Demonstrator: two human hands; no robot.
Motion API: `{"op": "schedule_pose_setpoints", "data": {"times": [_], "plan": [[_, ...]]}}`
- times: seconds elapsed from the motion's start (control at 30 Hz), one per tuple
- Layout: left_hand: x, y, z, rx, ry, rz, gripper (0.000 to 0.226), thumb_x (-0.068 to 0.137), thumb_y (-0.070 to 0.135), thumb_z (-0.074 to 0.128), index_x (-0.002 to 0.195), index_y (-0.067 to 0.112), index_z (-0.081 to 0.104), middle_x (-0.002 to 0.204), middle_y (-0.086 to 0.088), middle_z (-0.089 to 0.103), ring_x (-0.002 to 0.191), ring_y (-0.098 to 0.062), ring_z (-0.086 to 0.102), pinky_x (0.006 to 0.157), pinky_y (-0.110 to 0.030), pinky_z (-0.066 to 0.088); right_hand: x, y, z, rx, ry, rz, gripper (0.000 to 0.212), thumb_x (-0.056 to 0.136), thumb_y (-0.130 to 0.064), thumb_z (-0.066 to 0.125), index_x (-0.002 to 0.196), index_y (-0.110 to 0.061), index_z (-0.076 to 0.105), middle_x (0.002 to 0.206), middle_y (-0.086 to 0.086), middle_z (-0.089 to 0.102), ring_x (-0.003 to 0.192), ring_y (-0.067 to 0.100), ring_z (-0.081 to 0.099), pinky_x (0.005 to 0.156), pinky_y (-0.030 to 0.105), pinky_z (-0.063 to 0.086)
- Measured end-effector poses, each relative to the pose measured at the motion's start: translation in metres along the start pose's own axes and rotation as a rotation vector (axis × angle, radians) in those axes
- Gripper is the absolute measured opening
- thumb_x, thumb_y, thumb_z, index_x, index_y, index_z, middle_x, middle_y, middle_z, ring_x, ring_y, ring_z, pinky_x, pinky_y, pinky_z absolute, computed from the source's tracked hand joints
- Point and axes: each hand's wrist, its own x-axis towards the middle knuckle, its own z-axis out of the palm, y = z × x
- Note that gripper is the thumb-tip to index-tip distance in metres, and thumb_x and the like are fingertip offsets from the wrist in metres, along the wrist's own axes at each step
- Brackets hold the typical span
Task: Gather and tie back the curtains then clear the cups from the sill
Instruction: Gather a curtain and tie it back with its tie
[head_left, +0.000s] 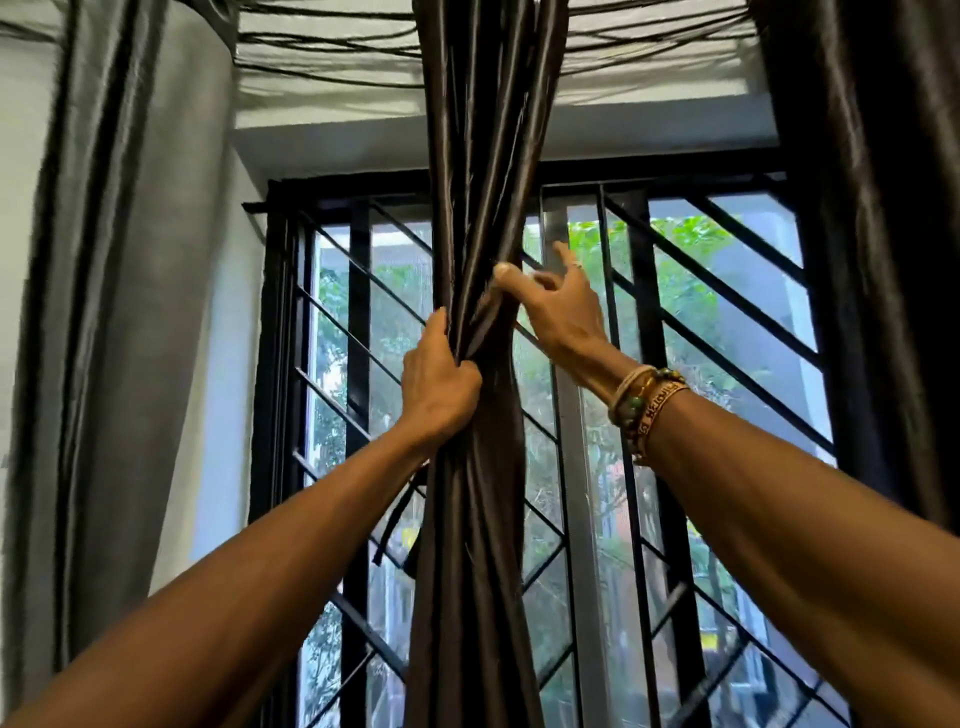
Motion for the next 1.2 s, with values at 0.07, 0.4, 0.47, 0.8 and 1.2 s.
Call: {"op": "schedule_pose_setpoints", "data": {"times": [0.07, 0.4, 0.47, 0.8, 1.2], "plan": [[-0.005, 0.003, 0.007, 0.002, -0.039, 0.068, 0.062, 0.077, -0.001, 0.051, 0.135, 0.02, 0.049, 0.116, -0.013, 0.067, 0.105, -0.036, 0.061, 0.084, -0.042, 0.051, 0.003, -0.007, -0.002, 0.05, 0.087, -0.055, 0.117, 0.074, -0.059, 0.079, 0.159, -0.018, 0.009, 0.149, -0.006, 0.038, 0.135, 0.011, 0.04, 0.111, 0.028, 0.034], [-0.019, -0.006, 0.022, -0.24, -0.014, 0.02, 0.065, 0.074, 0.02, 0.08, 0.131, 0.015, 0.049, 0.125, -0.005, 0.061, 0.11, -0.018, 0.059, 0.092, -0.029, 0.047, 0.038, -0.038, 0.078, -0.27, -0.144, -0.079, 0.021, 0.083, -0.007, 0.05, 0.099, -0.011, 0.065, 0.104, 0.019, 0.067, 0.099, 0.038, 0.062, 0.071, 0.034, 0.045], [-0.011, -0.016, 0.013, -0.273, 0.076, 0.023, 0.073, 0.067, 0.032, 0.086, 0.129, 0.014, 0.049, 0.126, -0.005, 0.057, 0.114, -0.018, 0.057, 0.1, -0.036, 0.047, 0.038, -0.054, 0.089, -0.126, -0.234, -0.115, 0.016, 0.074, -0.008, 0.051, 0.082, -0.016, 0.062, 0.091, 0.015, 0.067, 0.09, 0.036, 0.065, 0.071, 0.039, 0.051], [-0.024, -0.055, 0.027, -0.047, -0.058, -0.203, 0.128, 0.046, 0.049, 0.083, 0.152, 0.02, 0.019, 0.152, -0.01, 0.036, 0.138, -0.03, 0.039, 0.111, -0.049, 0.038, -0.016, 0.023, 0.083, 0.206, -0.36, 0.241, 0.02, 0.085, -0.029, 0.06, 0.092, -0.011, 0.058, 0.088, 0.013, 0.06, 0.083, 0.026, 0.056, 0.08, 0.04, 0.046], [-0.069, -0.087, 0.023, -0.162, -0.03, -0.269, 0.029, 0.07, 0.023, 0.074, 0.098, 0.018, 0.074, 0.089, -0.001, 0.075, 0.083, -0.019, 0.072, 0.079, -0.043, 0.059, -0.049, 0.113, 0.055, 0.125, -0.032, 0.523, 0.032, 0.093, -0.038, 0.055, 0.102, -0.008, 0.063, 0.089, 0.006, 0.063, 0.088, 0.026, 0.062, 0.079, 0.039, 0.052]]}}
